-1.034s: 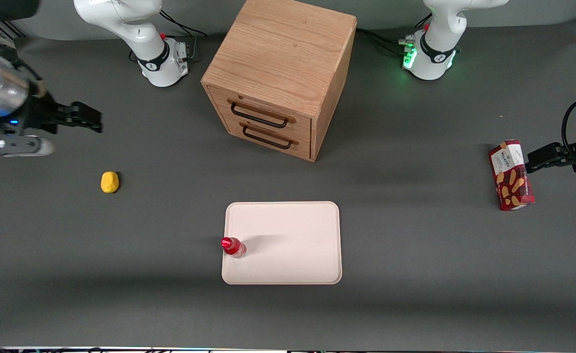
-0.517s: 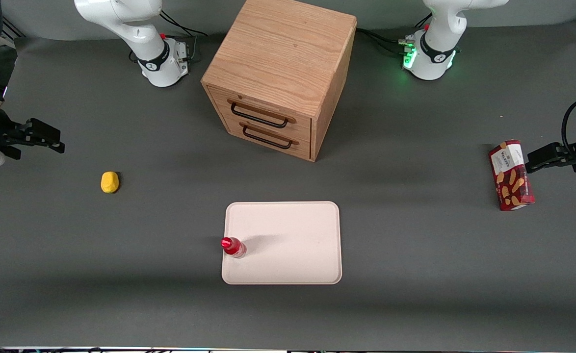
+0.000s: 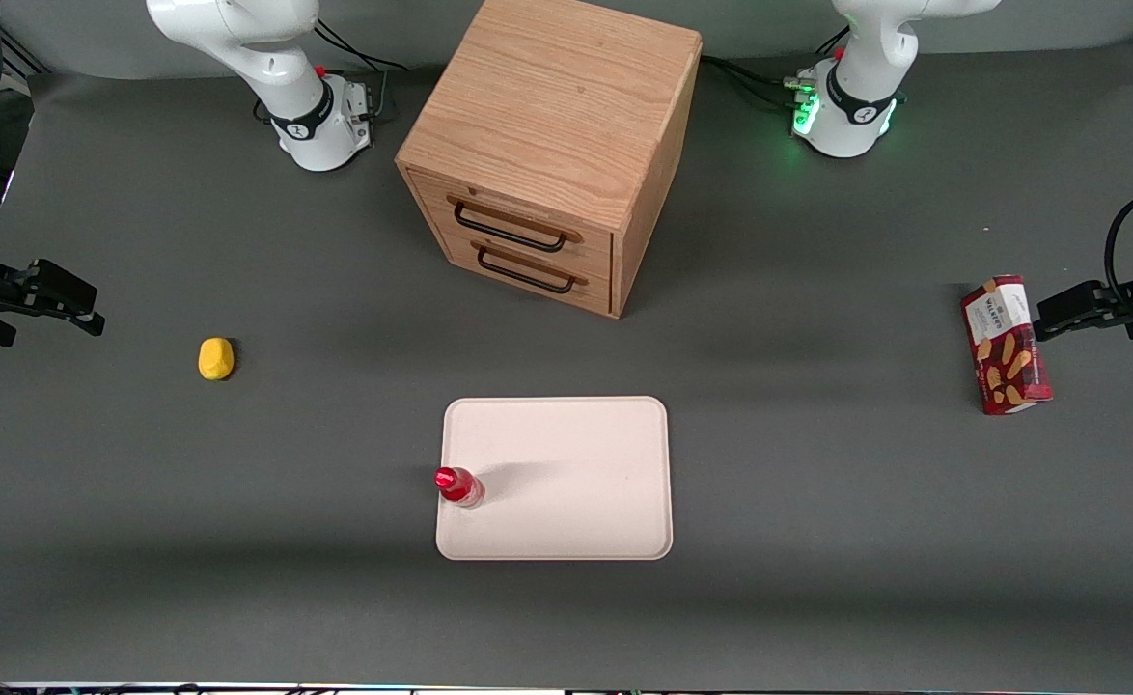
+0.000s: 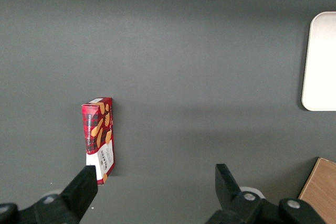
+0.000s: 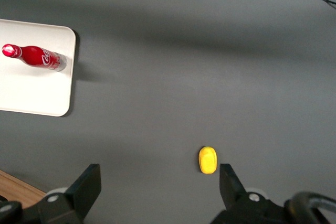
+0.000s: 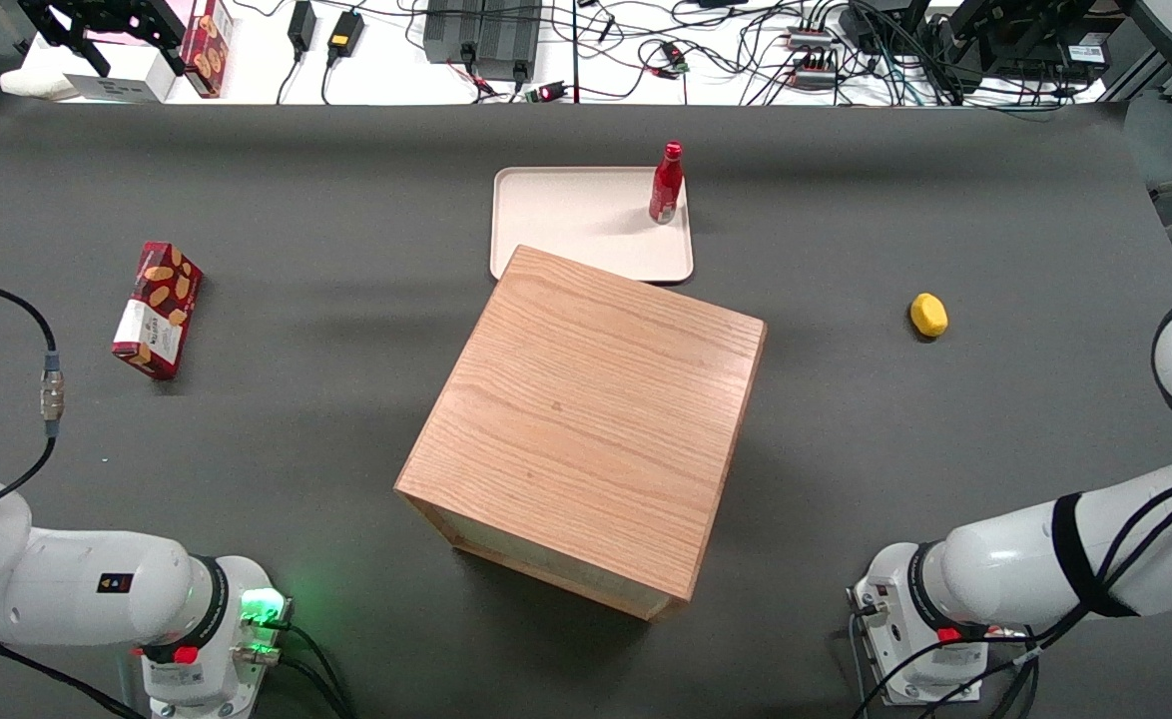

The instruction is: Place coke bottle on tray

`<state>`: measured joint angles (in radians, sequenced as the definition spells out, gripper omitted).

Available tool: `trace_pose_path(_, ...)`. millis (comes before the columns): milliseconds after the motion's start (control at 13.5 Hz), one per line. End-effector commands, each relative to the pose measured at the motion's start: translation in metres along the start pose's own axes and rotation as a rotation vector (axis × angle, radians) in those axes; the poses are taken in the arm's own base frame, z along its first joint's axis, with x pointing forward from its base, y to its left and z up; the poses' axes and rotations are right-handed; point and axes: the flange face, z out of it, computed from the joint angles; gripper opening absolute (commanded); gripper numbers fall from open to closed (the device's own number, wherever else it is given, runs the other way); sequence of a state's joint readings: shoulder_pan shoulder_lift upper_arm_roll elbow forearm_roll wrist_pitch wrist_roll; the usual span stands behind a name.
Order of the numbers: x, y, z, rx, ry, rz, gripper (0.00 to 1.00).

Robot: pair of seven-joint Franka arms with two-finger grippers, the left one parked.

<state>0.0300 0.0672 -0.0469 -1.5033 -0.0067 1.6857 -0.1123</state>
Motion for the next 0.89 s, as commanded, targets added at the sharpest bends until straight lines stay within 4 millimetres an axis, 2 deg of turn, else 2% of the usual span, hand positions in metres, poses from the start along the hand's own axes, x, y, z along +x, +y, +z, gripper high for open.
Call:
trace_pose_path(0,-0.005,0.000,-0.008,0.015,0.014,-0.007,1.00)
trace_pose_path(295,-0.009,0.002,-0.019,0.007,-0.018,-0.004,1.00)
trace_pose_path(812,-0.009,0.001,-0.018,0.011,-0.036,0.004,1.00)
